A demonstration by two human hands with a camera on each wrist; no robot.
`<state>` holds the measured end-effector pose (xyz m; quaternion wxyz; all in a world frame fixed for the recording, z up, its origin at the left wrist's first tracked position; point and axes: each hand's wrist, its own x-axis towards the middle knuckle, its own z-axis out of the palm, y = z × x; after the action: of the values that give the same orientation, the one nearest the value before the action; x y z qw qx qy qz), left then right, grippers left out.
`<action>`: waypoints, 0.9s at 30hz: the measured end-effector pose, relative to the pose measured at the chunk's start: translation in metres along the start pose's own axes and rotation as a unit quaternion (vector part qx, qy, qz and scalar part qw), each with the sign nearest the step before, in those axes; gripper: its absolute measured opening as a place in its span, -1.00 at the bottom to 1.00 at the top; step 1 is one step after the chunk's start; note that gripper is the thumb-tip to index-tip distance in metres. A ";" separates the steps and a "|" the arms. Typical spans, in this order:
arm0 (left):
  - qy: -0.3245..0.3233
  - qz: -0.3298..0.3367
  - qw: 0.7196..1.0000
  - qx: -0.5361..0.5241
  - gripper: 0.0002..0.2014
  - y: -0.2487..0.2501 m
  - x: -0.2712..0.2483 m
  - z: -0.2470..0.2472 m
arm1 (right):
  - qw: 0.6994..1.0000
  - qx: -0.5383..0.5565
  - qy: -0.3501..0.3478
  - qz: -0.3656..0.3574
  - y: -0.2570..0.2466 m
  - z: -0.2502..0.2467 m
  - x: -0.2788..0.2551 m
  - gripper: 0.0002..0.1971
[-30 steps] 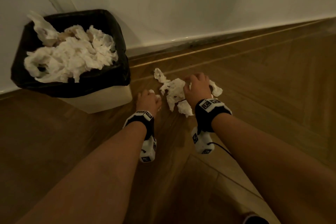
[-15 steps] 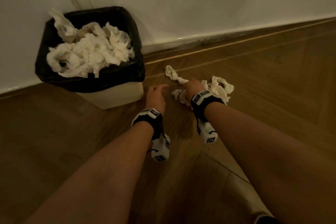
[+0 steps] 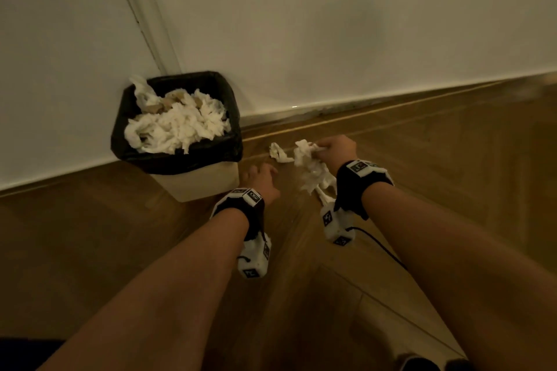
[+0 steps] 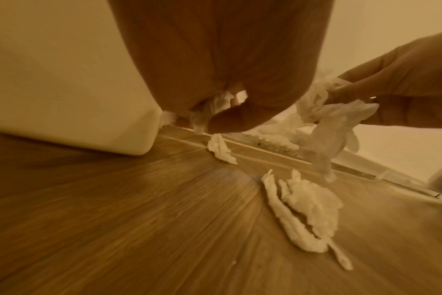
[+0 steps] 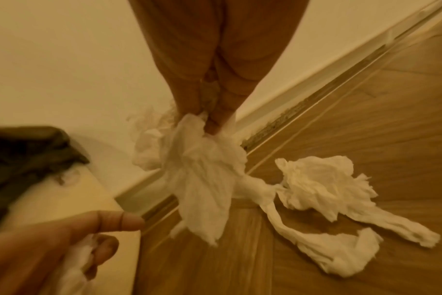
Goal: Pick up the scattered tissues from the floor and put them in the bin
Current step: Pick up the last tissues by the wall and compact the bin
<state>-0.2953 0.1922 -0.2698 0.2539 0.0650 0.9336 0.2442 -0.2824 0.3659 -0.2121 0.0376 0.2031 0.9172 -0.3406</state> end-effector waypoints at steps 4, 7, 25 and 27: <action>0.016 0.023 1.000 0.012 -0.48 0.025 -0.021 -0.024 | 0.998 0.049 0.027 0.000 -0.013 -0.027 -0.015 -0.70; 0.039 0.068 0.997 -0.015 -0.58 0.039 -0.034 -0.050 | 0.996 0.076 0.042 -0.004 -0.025 -0.046 -0.024 -0.70; 0.195 0.171 0.965 -0.046 -0.57 0.055 -0.104 -0.212 | 0.984 0.124 0.066 -0.109 -0.152 -0.111 -0.064 -0.78; 0.227 0.158 0.960 -0.048 -0.53 0.045 -0.108 -0.232 | 0.979 0.147 0.068 -0.120 -0.171 -0.112 -0.063 -0.79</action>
<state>-0.3197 0.1073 -0.0260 -0.0034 0.1422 0.9317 0.3342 -0.2850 0.2983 -0.0095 -0.0965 0.1182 0.8752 -0.4591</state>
